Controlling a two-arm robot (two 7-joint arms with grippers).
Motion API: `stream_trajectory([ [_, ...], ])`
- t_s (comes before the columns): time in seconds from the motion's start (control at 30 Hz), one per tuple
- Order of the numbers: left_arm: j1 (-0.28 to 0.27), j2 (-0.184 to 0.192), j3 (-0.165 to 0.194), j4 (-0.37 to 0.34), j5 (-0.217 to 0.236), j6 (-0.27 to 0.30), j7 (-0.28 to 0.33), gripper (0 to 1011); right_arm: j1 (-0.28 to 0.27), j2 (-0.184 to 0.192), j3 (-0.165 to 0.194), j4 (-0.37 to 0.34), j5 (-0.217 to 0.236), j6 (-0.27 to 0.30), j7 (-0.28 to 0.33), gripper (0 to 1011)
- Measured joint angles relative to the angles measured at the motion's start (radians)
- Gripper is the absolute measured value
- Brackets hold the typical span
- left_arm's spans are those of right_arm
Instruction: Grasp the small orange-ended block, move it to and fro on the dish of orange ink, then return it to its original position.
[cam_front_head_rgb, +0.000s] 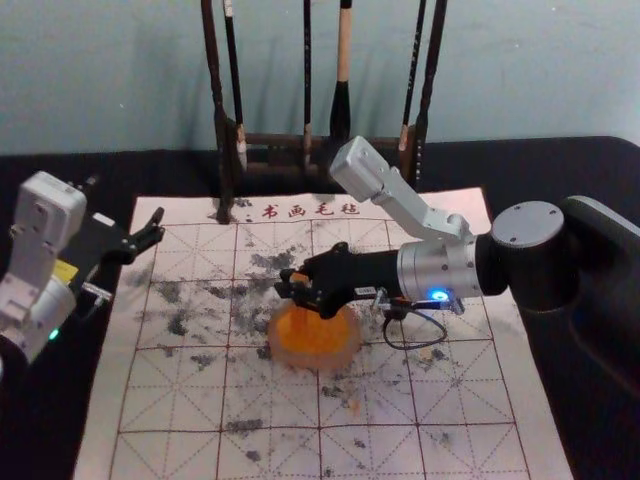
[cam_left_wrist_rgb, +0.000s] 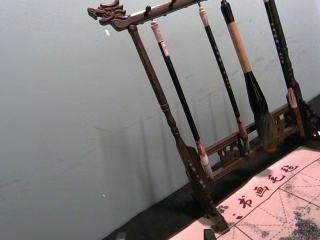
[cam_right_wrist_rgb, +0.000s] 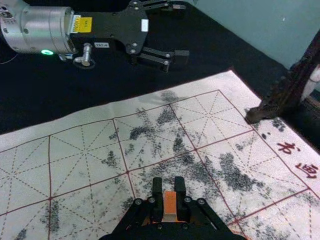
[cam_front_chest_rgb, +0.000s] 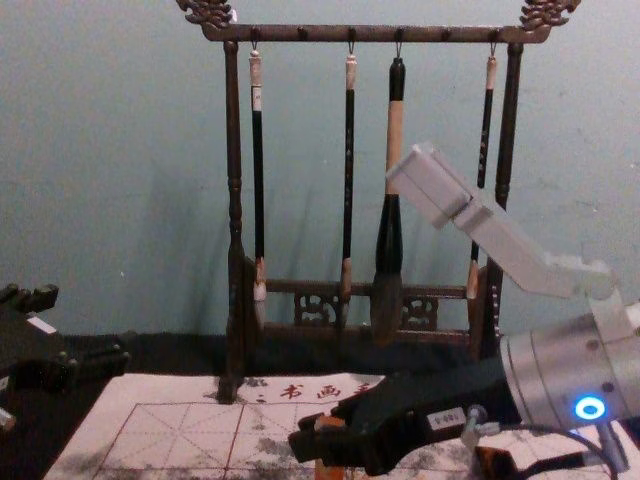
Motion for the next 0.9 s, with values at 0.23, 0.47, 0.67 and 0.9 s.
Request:
stream_trajectory([
  [0.23,0.000,0.000,0.000,0.000,0.000,0.000,0.000,1001,0.003,0.000,0.008,0.011,-0.006,-0.002,-0.005,130],
  [0.47,0.000,0.000,0.000,0.000,0.000,0.000,0.000,1001,0.003,0.007,0.015,0.014,-0.012,-0.002,-0.007,130],
  [0.67,0.000,0.000,0.000,0.000,0.000,0.000,0.000,1001,-0.002,0.020,0.023,0.005,-0.013,-0.002,-0.007,130],
  [0.9,0.000,0.000,0.000,0.000,0.000,0.000,0.000,1001,-0.012,0.040,0.030,-0.018,-0.013,-0.001,-0.004,130],
])
